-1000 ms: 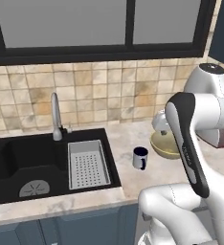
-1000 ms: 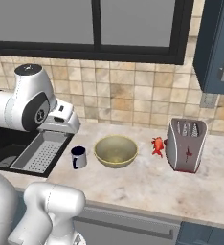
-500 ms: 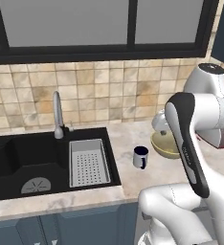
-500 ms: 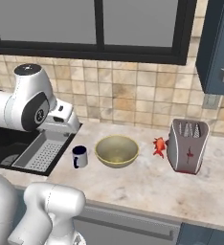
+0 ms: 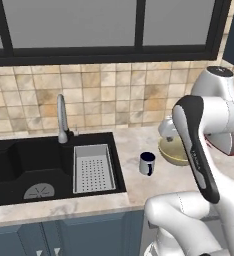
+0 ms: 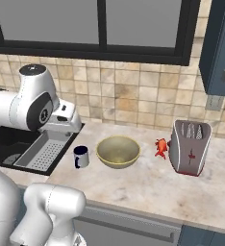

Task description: Pick the mug and place it in the sink. Pick the bowl and place it in the open cabinet and then close the cabinet.

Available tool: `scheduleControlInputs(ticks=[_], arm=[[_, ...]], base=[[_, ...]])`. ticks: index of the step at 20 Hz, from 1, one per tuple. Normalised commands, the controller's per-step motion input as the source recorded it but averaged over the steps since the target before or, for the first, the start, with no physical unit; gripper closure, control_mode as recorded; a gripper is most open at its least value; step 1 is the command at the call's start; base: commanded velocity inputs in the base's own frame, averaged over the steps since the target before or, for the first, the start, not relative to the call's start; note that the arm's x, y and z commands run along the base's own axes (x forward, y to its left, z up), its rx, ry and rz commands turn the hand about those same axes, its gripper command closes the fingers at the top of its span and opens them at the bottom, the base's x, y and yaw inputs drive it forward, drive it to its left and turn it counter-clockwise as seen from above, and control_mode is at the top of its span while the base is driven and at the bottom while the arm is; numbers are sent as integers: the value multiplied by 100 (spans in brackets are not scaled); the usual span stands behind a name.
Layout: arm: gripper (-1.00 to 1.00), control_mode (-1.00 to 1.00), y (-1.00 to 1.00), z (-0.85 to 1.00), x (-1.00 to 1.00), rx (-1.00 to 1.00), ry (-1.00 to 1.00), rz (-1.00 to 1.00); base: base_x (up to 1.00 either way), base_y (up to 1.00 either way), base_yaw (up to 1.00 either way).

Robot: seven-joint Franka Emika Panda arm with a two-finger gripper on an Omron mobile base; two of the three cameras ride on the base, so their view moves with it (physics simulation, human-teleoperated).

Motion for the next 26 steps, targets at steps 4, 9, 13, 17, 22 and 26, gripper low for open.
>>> scheduleControlInputs(ticks=[4, 9, 13, 17, 22, 26], arm=[[-100, -100, 0, -39, 9, 0, 14, 2], [-100, -100, 17, -50, 3, -1, 16, -15], [-100, -100, 9, -43, 0, 0, 9, -18], [-100, -100, 1, -40, 0, 0, 3, -14], [-100, -100, 1, -44, 6, 0, 1, -11], [-100, -100, 0, -39, 22, 0, 0, -8]], base=[[0, 0, 0], [0, 0, 0], [0, 0, 0], [0, 0, 0], [0, 0, 0], [0, 0, 0]])
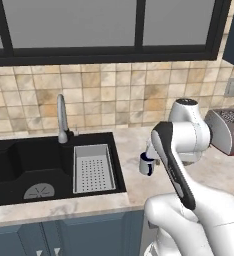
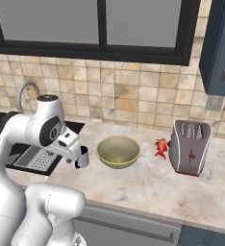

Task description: Pick the mug and place it in the sink. Pick the bowl and place it in the open cabinet and then close the cabinet.

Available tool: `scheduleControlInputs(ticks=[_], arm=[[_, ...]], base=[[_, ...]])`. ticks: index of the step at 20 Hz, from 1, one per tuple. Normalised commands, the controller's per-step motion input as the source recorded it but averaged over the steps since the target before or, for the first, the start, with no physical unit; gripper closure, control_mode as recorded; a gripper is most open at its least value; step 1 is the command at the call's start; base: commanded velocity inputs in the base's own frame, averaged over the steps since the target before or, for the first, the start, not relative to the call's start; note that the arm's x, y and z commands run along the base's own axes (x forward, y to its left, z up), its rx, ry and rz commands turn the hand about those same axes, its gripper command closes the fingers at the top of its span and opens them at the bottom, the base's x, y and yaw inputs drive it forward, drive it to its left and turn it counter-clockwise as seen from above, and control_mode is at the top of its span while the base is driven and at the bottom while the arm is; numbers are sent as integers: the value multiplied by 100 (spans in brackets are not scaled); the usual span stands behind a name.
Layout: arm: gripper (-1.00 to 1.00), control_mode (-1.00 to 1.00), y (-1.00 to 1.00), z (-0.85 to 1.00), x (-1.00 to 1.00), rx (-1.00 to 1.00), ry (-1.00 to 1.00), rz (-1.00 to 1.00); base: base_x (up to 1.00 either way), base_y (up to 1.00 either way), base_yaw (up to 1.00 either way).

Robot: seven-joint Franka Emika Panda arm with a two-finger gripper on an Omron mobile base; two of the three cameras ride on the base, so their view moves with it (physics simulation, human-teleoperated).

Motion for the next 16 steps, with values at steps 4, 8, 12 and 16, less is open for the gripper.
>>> scheduleControlInputs(ticks=[4, 8, 12, 16], arm=[[-100, -100, 0, -33, 39, 0, 1, -3], [-100, -100, 0, -21, 48, 0, 6, 0], [-100, -100, 0, -17, 44, 0, 8, 0], [-100, -100, 0, -19, 19, 0, 10, 1]], base=[[0, 0, 0], [0, 0, 0], [0, 0, 0], [0, 0, 0]])
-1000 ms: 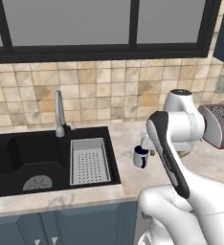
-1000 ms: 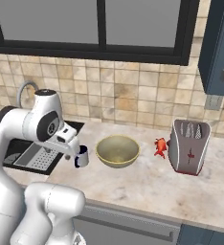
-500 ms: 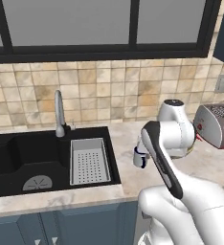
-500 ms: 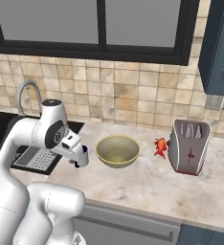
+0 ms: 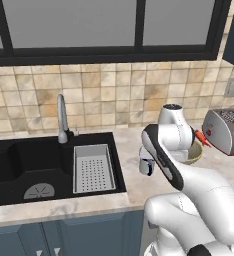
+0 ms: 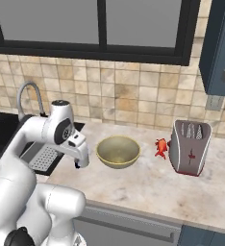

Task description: Pick the mug and place it in the sink. Pick the bowl and place it in the open cabinet and then close the cabinet.

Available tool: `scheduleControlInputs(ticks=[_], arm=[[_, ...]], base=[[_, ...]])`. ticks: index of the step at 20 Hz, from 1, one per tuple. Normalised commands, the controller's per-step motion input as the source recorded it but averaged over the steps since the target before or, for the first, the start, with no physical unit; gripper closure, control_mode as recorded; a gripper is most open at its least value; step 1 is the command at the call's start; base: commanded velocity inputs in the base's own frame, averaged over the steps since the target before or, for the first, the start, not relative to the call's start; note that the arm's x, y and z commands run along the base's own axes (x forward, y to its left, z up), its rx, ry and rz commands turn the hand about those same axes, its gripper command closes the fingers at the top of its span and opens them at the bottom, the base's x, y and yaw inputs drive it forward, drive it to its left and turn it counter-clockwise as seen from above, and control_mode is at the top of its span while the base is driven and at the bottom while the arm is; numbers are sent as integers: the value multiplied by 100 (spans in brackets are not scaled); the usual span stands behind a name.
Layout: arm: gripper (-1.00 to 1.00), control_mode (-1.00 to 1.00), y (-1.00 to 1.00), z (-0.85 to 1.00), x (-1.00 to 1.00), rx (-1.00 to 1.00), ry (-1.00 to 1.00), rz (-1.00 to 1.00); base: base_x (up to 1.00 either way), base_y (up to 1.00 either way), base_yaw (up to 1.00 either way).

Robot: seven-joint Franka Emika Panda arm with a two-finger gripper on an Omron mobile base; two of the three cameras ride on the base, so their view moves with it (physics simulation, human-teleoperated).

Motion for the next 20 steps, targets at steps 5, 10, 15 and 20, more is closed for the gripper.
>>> scheduleControlInputs(ticks=[5, 10, 15, 20], arm=[[-100, -100, 0, -22, 1, 0, 11, 2], [-100, -100, 0, -25, 2, 0, 6, 2], [-100, -100, 0, -19, 5, 0, 0, 0], [-100, -100, 0, -20, 9, -1, 0, 0]], base=[[0, 0, 0], [0, 0, 0], [0, 0, 0], [0, 0, 0]])
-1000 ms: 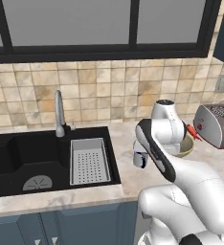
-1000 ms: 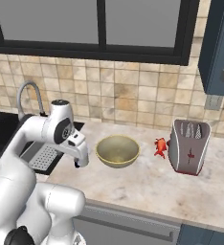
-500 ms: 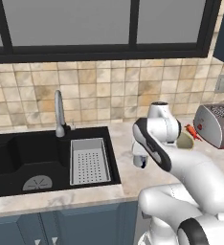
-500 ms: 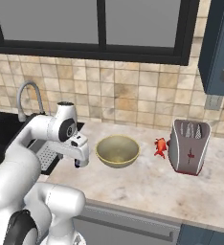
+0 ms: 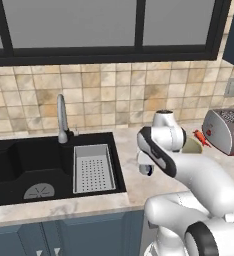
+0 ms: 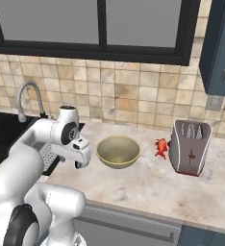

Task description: Pick the mug and place it in the sink. Pick the bowl and place it in the open cabinet and then close the cabinet.

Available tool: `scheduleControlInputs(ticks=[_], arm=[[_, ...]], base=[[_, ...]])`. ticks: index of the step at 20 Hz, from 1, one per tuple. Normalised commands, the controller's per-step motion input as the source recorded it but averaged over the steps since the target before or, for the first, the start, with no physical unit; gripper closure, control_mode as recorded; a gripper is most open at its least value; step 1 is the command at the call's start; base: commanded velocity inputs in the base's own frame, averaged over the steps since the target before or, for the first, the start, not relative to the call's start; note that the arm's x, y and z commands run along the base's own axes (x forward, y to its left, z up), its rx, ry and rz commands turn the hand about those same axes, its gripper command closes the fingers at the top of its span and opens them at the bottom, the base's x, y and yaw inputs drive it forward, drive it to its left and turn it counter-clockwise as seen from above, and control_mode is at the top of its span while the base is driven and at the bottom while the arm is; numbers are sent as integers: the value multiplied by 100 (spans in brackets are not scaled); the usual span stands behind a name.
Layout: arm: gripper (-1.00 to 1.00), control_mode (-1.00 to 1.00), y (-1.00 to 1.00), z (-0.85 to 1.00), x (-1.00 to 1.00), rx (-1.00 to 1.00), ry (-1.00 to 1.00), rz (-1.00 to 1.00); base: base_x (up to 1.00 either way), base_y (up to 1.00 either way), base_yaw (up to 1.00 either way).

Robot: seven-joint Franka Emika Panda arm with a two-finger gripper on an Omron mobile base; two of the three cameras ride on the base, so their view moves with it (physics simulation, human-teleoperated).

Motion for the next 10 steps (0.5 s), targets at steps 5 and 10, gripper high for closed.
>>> scheduleControlInputs(ticks=[5, 10], arm=[[-100, -100, 1, -22, 29, 0, 0, 0], [-100, -100, 0, -17, 38, -1, 0, 0]], base=[[0, 0, 0], [0, 0, 0]])
